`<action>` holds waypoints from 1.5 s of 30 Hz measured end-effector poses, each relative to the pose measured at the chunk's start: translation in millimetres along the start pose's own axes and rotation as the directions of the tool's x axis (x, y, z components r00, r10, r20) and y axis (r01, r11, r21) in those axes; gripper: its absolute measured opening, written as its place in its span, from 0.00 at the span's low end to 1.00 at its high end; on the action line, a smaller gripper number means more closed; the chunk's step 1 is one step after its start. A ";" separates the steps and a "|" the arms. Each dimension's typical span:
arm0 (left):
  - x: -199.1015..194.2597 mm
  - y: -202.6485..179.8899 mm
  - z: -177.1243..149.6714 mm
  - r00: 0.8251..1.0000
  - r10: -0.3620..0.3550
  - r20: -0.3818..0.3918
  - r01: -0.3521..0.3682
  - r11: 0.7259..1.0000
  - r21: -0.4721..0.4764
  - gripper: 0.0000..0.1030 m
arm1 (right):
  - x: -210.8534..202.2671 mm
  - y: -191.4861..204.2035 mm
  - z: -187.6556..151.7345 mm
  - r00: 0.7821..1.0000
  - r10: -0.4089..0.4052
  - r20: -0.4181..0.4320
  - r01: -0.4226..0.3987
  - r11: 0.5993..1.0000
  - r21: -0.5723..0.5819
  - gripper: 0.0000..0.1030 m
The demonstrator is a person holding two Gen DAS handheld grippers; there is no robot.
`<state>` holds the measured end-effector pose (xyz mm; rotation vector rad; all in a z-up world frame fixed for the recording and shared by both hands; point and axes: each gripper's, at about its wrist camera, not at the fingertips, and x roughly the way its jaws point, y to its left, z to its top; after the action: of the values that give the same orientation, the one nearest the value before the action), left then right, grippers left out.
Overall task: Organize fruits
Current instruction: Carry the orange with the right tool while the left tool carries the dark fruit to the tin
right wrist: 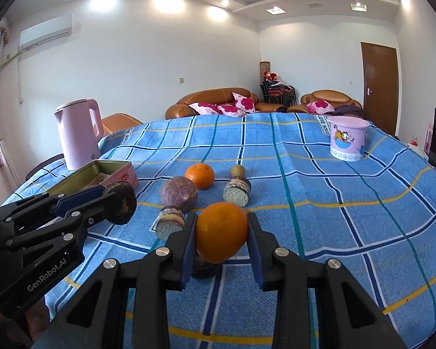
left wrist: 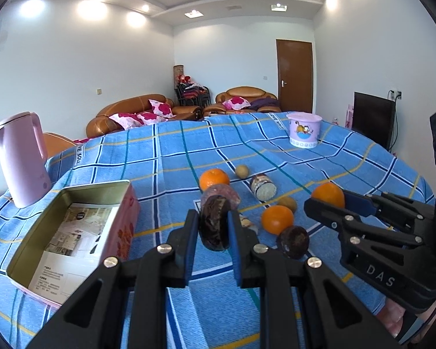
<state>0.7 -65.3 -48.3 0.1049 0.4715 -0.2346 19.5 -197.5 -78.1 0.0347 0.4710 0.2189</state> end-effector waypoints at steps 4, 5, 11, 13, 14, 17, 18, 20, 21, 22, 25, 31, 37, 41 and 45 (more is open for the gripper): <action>-3.3 3.9 1.9 1.000 0.009 0.009 -0.009 1.000 -0.009 0.21 | -3.2 7.1 5.4 1.000 0.010 0.015 -0.010 1.000 -0.017 0.34; -4.3 5.3 2.0 1.000 0.011 0.010 -0.011 1.000 -0.012 0.21 | -3.8 9.0 7.0 1.000 0.014 0.018 -0.013 1.000 -0.022 0.34; -6.6 15.0 4.8 1.000 0.025 0.016 -0.025 0.999 -0.031 0.21 | -6.8 18.6 16.0 0.999 0.030 0.034 -0.028 0.999 -0.044 0.34; -7.5 18.3 6.0 0.999 0.030 0.018 -0.030 0.999 -0.037 0.21 | -7.5 22.6 19.7 0.999 0.036 0.039 -0.034 0.998 -0.054 0.34; -7.9 20.3 6.7 0.999 0.033 0.019 -0.032 0.999 -0.040 0.21 | -7.9 24.0 21.1 0.998 0.039 0.041 -0.036 0.998 -0.057 0.34; -10.8 26.1 7.8 0.999 0.043 0.022 -0.042 0.998 -0.050 0.21 | -8.7 28.8 27.4 0.998 0.052 0.047 -0.049 0.997 -0.065 0.34; -11.6 27.3 8.2 0.999 0.047 0.023 -0.046 0.998 -0.052 0.21 | -9.0 30.2 29.1 0.997 0.054 0.049 -0.050 0.996 -0.069 0.34; -13.1 30.1 9.0 0.998 0.053 0.025 -0.052 0.997 -0.057 0.21 | -9.7 35.1 33.4 0.997 0.061 0.055 -0.057 0.995 -0.081 0.34; -14.3 32.2 9.6 0.998 0.056 0.027 -0.054 0.997 -0.061 0.21 | -10.3 36.9 35.1 0.996 0.064 0.057 -0.059 0.995 -0.085 0.34; -15.6 34.0 10.1 0.998 0.059 0.030 -0.057 0.996 -0.064 0.21 | -10.9 39.0 37.3 0.996 0.067 0.061 -0.062 0.994 -0.090 0.34; -19.7 39.4 11.7 0.997 0.071 0.037 -0.069 0.995 -0.072 0.21 | -12.9 45.3 43.6 0.994 0.079 0.069 -0.072 0.992 -0.104 0.34; -25.6 52.0 14.8 0.995 0.093 0.046 -0.089 0.992 -0.092 0.21 | -14.5 57.1 54.8 0.992 0.105 0.077 -0.095 0.988 -0.122 0.34; -29.8 63.4 17.7 0.992 0.114 0.048 -0.107 0.988 -0.115 0.21 | -17.7 69.0 66.3 0.987 0.133 0.088 -0.120 0.983 -0.138 0.34; -31.3 72.9 18.1 0.990 0.132 0.042 -0.126 0.984 -0.128 0.19 | -19.4 79.3 73.6 0.984 0.152 0.096 -0.137 0.979 -0.150 0.34; -33.5 83.3 17.3 0.987 0.153 0.041 -0.146 0.979 -0.141 0.19 | -17.9 90.6 79.5 0.980 0.172 0.097 -0.155 0.974 -0.163 0.34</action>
<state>-0.1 19.3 -13.7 -0.0009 0.4249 -0.0566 21.8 -111.7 8.2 -0.0667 0.3391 0.4130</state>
